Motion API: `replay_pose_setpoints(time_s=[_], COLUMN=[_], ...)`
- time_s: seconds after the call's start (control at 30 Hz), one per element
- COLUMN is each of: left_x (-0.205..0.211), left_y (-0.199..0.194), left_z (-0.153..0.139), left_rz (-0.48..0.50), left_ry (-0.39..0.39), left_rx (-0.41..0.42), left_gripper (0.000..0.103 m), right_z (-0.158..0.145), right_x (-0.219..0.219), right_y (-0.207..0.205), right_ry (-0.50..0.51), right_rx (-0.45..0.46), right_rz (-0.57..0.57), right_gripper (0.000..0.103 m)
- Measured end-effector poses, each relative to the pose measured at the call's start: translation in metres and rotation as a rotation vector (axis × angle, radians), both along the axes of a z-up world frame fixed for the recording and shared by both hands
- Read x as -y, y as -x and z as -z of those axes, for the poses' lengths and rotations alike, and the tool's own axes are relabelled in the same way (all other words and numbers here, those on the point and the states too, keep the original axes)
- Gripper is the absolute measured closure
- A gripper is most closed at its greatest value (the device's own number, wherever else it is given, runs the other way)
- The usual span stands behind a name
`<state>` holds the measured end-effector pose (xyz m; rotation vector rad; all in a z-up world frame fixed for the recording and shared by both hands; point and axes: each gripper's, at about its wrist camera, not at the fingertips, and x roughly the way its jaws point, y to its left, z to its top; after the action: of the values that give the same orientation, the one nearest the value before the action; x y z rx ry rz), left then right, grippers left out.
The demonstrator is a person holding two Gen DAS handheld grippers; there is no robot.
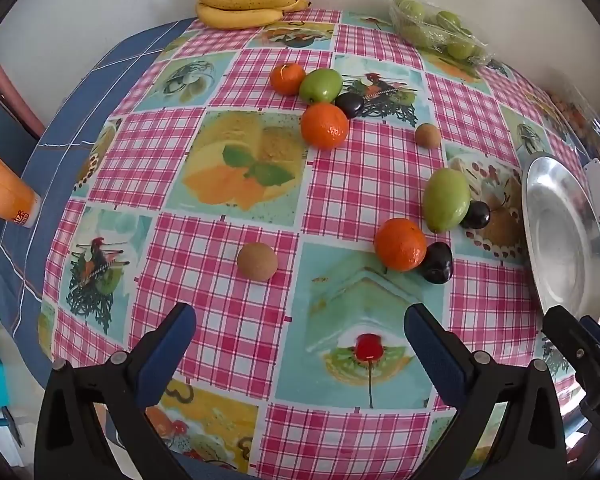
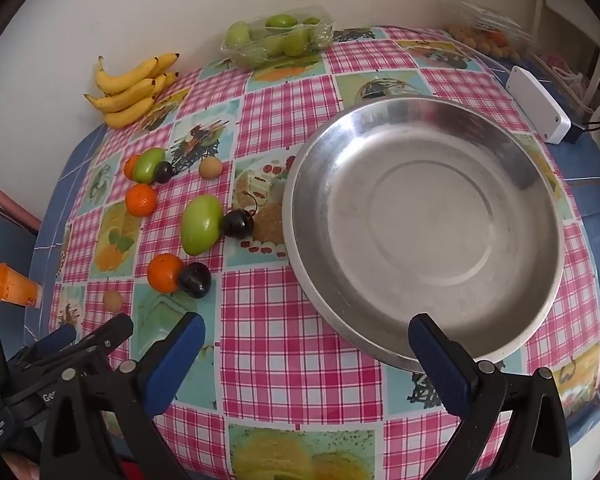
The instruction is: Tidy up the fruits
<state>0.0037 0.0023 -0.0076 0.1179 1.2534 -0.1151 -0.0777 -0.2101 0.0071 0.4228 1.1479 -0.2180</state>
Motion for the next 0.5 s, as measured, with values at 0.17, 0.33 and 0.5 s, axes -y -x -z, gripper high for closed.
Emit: replay_pose_setpoints(time_s=[0.17, 0.33, 0.5], left_x=[0.0010, 0.0005, -0.0005], left_y=[0.0004, 0.0009, 0.0006], left_z=[-0.0010, -0.0018, -0.0017], left_rz=[0.005, 0.005, 0.000], left_ry=[-0.003, -0.005, -0.007], left_rx=[0.005, 0.008, 0.008], left_gripper=[0.000, 0.000, 0.000], right_z=[-0.0012, -0.0023, -0.0027], right_x=[-0.0030, -0.0026, -0.0030], right_y=[-0.0032, -0.0047, -0.0053], right_ry=[0.008, 0.009, 0.010], right_rx=[-0.008, -0.013, -0.017], right_rz=[-0.012, -0.017, -0.020], right_gripper=[0.000, 0.000, 0.000])
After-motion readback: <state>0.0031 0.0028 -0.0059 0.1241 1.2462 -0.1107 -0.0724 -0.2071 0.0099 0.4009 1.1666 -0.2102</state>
